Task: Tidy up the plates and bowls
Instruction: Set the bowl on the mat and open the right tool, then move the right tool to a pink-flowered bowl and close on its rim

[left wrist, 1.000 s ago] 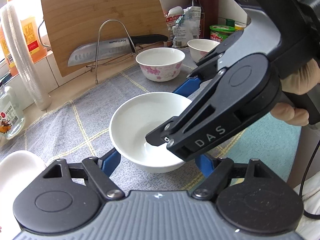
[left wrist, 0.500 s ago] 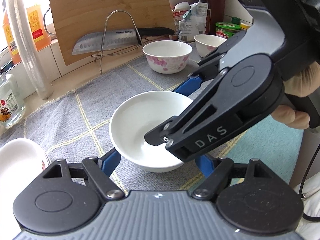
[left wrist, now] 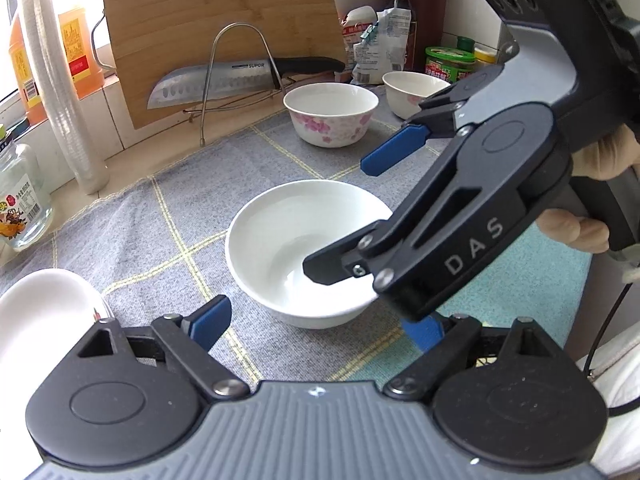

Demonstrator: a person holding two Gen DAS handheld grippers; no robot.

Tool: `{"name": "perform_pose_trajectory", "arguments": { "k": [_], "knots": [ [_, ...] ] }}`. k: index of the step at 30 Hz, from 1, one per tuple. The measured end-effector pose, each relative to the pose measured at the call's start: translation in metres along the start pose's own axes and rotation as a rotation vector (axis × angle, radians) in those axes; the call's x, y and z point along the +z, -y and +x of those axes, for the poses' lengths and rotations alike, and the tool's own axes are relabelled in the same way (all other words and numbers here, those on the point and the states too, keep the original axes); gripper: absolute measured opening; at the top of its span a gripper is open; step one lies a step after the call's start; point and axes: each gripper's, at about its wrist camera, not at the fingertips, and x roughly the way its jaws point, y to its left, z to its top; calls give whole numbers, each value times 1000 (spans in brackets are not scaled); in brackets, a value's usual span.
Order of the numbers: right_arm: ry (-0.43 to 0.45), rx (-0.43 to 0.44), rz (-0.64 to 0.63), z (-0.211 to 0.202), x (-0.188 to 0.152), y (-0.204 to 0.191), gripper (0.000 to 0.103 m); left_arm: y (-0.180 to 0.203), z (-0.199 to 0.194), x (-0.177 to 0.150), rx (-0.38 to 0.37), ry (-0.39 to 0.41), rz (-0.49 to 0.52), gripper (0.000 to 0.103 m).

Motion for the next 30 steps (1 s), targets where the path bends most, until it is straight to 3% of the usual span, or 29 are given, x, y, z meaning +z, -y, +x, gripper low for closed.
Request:
{"name": "perform_pose_trajectory", "arguments": {
  "k": [18, 28, 30],
  "knots": [
    [71, -192, 129, -31, -14, 58, 103, 13, -1, 51, -71, 32, 140, 93],
    [106, -270, 155, -40, 0, 108, 103, 5, 35, 96, -108, 64, 170, 94],
    [110, -281, 156, -40, 3, 119, 103, 4, 47, 103, -106, 60, 179, 98]
  ]
}}
